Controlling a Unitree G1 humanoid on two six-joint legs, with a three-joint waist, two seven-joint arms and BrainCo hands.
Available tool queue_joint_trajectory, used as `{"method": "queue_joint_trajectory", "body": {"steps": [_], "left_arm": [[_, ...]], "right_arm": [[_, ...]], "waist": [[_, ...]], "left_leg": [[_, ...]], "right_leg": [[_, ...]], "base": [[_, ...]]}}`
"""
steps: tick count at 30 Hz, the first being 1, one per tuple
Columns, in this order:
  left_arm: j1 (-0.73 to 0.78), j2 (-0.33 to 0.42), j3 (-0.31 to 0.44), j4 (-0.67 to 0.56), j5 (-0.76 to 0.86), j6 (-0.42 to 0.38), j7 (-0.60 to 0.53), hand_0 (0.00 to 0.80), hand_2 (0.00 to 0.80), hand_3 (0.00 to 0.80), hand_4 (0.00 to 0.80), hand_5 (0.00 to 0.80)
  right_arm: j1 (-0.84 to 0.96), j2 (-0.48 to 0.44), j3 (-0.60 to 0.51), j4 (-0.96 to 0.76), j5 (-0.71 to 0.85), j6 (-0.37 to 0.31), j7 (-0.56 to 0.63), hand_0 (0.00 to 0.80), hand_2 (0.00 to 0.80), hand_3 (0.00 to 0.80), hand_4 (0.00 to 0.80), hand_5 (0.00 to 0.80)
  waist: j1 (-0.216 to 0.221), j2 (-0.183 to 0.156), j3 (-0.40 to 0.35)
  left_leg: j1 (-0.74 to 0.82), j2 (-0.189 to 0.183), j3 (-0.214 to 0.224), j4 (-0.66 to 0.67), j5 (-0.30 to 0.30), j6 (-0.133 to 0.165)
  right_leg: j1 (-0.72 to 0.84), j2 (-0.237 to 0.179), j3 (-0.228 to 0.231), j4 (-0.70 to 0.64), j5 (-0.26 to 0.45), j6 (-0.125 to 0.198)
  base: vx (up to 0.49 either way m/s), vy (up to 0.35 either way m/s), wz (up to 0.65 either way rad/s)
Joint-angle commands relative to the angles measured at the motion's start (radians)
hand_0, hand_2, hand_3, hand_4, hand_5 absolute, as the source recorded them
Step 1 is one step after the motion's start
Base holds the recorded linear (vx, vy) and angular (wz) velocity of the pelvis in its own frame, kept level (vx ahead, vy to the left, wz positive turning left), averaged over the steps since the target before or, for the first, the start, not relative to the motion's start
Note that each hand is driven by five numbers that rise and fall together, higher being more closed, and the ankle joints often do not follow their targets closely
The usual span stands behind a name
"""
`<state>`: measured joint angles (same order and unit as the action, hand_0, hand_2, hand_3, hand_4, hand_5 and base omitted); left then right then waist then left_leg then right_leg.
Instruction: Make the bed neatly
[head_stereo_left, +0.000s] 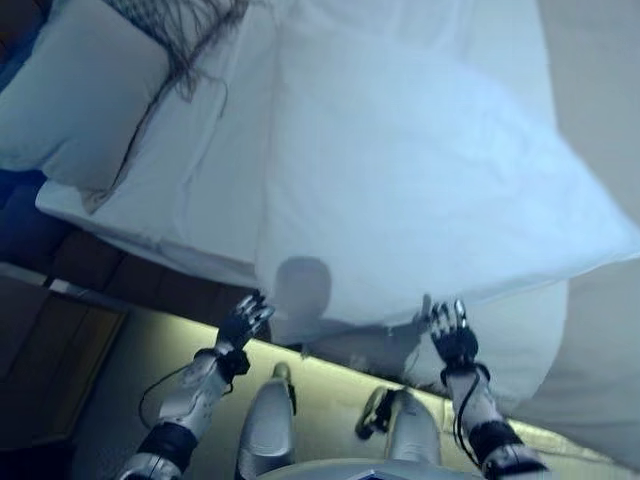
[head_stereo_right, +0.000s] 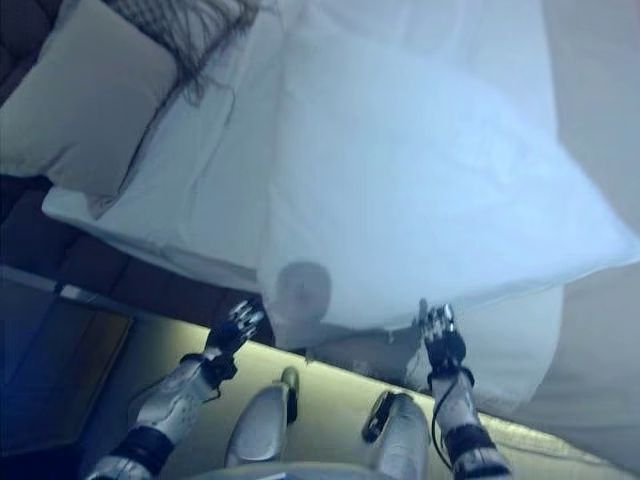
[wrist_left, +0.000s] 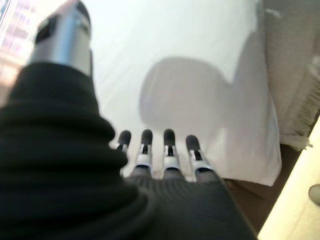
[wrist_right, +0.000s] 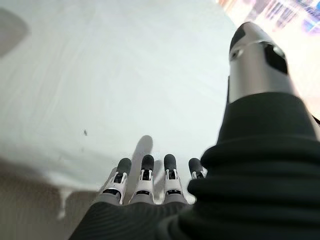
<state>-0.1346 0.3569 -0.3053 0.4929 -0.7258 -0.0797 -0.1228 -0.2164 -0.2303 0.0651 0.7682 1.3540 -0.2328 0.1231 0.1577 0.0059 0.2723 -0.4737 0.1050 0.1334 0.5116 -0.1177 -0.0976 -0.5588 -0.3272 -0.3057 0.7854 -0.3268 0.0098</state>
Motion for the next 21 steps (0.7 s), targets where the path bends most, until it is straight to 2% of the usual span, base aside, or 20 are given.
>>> {"method": "queue_joint_trajectory", "body": {"steps": [1,9,16,21], "left_arm": [[-0.072,0.011,-0.011,-0.075,-0.061,-0.109,0.034,0.0,0.0,0.0,0.0,0.0],[-0.066,-0.013,-0.002,-0.071,-0.083,-0.163,0.049,0.0,0.0,0.0,0.0,0.0],[-0.046,-0.005,0.025,-0.061,-0.078,-0.177,0.057,0.0,0.0,0.0,0.0,0.0],[-0.05,0.012,0.038,-0.052,-0.071,-0.172,0.048,0.0,0.0,0.0,0.0,0.0]], "right_arm": [[-0.075,-0.026,-0.033,-0.032,0.038,-0.051,-0.025,0.0,0.0,0.0,0.0,0.0],[-0.081,-0.083,-0.112,0.034,0.129,-0.034,0.063,0.0,0.0,0.0,0.0,0.0],[-0.014,-0.091,-0.173,0.091,0.161,-0.029,0.127,0.0,0.0,0.0,0.0,0.0],[0.004,-0.111,-0.216,0.165,0.194,0.01,0.196,0.0,0.0,0.0,0.0,0.0]], "waist": [[0.033,-0.011,0.047],[0.016,0.008,0.063],[-0.001,0.006,0.078],[-0.006,-0.002,0.094]], "left_leg": [[-0.123,-0.001,-0.042,0.112,-0.062,0.077],[-0.188,-0.018,-0.042,0.129,-0.051,0.079],[-0.187,-0.009,-0.041,0.113,-0.042,0.075],[-0.192,-0.002,-0.04,0.116,-0.042,0.071]], "right_leg": [[-0.026,-0.105,0.049,-0.185,0.316,0.142],[-0.108,-0.087,0.08,-0.15,0.306,0.132],[-0.112,-0.073,0.086,-0.159,0.305,0.14],[-0.11,-0.067,0.081,-0.169,0.311,0.148]], "base": [[-0.169,0.105,0.05],[-0.047,0.046,0.04],[0.0,0.0,0.0],[0.005,-0.045,-0.02]]}}
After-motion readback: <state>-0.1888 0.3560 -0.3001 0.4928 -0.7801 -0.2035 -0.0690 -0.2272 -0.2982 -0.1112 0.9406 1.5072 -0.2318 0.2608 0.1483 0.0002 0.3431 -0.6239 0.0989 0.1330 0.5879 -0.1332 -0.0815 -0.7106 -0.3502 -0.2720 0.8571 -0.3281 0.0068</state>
